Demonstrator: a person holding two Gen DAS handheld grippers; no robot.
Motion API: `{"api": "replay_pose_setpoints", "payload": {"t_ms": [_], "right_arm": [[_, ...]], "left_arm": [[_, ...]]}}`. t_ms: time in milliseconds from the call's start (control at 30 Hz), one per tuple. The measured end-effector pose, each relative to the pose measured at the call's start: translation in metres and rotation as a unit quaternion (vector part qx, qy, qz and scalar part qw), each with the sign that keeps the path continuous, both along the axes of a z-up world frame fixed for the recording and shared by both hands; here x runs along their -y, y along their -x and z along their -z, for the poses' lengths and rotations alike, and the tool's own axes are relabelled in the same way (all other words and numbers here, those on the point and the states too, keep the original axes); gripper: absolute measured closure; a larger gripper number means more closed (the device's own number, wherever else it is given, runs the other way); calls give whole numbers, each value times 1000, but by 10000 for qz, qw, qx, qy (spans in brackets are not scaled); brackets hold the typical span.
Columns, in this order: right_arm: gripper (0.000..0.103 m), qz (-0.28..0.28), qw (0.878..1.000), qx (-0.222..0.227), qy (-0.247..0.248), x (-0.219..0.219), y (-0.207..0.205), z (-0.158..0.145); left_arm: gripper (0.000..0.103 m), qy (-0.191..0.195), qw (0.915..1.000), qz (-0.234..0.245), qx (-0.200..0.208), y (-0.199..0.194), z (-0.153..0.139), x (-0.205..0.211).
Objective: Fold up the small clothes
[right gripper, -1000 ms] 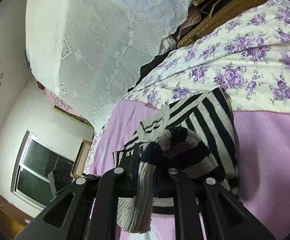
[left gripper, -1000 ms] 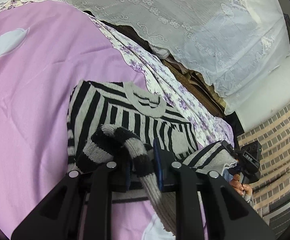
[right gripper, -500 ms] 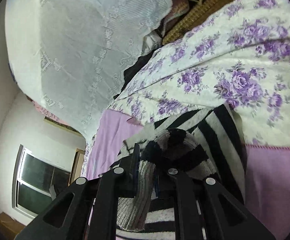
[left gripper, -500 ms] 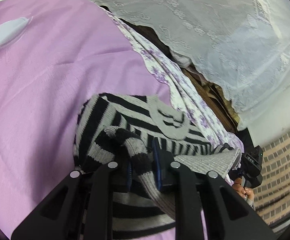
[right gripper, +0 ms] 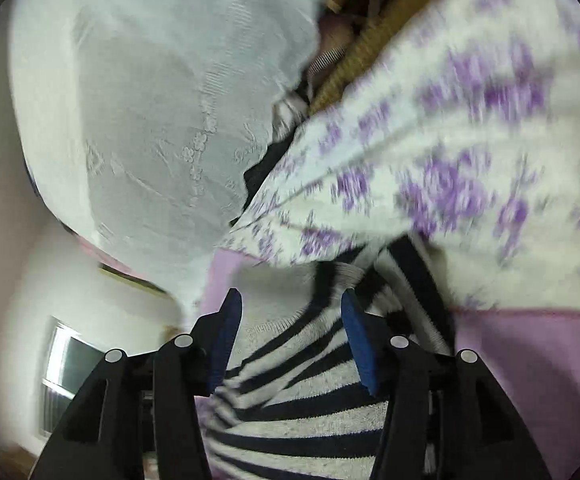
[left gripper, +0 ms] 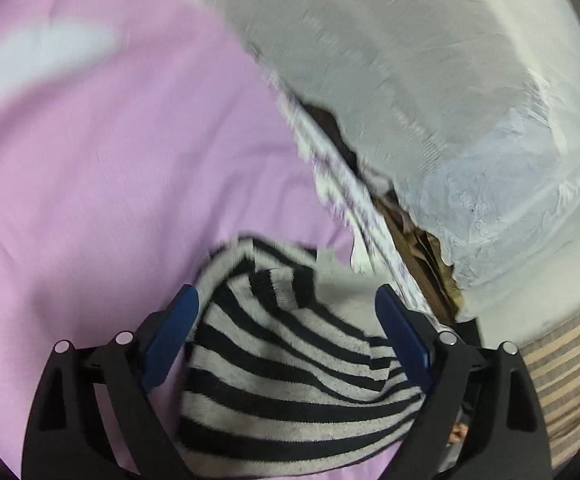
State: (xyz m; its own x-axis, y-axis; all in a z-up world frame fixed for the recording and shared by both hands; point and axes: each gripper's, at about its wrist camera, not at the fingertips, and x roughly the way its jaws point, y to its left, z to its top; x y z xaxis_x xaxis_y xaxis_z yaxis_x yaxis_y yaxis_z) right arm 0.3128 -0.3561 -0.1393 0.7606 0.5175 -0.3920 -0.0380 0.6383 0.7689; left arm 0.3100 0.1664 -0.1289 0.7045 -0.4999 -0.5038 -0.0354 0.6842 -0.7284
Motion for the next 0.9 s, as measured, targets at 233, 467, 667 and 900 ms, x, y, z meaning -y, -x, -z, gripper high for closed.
{"api": "replay_pose_setpoints", "payload": {"t_ms": [233, 467, 667, 900], "right_arm": [[54, -538, 9847, 496, 1582, -78, 3, -37], [61, -1426, 9453, -429, 2904, -158, -43, 10], [103, -949, 9737, -860, 1884, -92, -69, 38], [97, -714, 9653, -109, 2508, -105, -31, 4]], "left_arm": [[16, -1324, 9894, 578, -158, -15, -16, 62], [15, -2816, 9541, 828, -596, -57, 12, 144], [14, -3688, 9281, 282, -439, -61, 27, 148], [16, -3307, 9430, 232, -291, -45, 13, 135]]}}
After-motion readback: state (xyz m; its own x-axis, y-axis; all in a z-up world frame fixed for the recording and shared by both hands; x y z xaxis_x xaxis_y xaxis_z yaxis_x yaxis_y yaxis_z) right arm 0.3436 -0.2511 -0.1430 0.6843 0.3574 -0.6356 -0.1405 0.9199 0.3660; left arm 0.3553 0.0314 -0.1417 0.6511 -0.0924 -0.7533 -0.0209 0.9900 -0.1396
